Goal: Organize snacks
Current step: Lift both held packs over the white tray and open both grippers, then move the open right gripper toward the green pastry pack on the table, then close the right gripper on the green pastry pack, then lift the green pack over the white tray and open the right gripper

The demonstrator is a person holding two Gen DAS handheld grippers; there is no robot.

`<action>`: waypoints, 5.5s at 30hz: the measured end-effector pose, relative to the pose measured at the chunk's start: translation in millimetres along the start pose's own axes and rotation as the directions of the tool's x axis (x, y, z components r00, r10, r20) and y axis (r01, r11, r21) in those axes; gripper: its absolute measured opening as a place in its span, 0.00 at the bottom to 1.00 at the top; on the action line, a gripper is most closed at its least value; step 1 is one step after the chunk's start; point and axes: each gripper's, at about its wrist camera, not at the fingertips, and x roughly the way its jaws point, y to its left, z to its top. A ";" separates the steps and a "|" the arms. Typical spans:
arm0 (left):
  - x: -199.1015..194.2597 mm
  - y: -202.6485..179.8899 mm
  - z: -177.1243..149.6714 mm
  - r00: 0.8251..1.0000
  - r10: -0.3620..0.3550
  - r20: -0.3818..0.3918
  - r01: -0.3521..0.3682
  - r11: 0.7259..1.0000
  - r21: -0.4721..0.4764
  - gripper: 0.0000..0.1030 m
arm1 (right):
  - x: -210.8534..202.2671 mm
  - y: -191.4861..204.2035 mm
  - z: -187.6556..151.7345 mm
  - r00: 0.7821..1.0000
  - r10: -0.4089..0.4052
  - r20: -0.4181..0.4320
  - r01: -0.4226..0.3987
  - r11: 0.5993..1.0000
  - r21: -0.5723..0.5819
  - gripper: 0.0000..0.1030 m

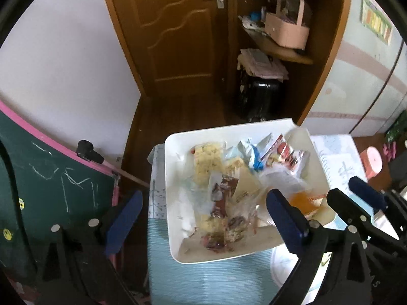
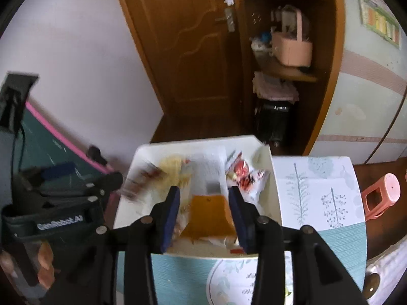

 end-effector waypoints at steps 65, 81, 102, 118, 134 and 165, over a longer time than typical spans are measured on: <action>50.4 -135.6 -183.5 0.991 -0.053 -0.121 0.047 0.998 -0.048 0.95 | 19.6 -146.3 -194.9 0.969 -0.048 -0.242 0.069 0.995 0.077 0.64; 81.3 -127.4 -180.7 0.984 -0.039 -0.174 0.025 0.997 -0.079 0.95 | 76.6 -130.0 -197.3 0.949 -0.122 -0.289 0.115 0.992 -0.043 0.64; 72.7 -124.5 -183.9 0.979 -0.049 -0.197 0.035 0.997 -0.076 0.95 | 66.1 -107.6 -198.7 0.949 -0.086 -0.304 0.074 0.996 -0.048 0.35; 1.1 -82.8 -163.9 0.989 -0.021 -0.147 0.003 0.992 -0.126 0.95 | 8.0 -56.4 -164.5 0.976 0.024 -0.217 -0.044 0.995 -0.088 0.36; -63.6 -25.1 -59.8 0.996 0.054 0.077 -0.043 0.990 -0.133 0.95 | -41.5 -10.8 -38.6 0.998 0.056 0.035 -0.052 0.994 -0.101 0.36; 14.8 7.9 -7.0 0.998 0.050 0.032 -0.044 0.986 -0.160 0.97 | 59.6 8.0 34.5 0.996 -0.087 -0.033 0.083 0.991 -0.106 0.45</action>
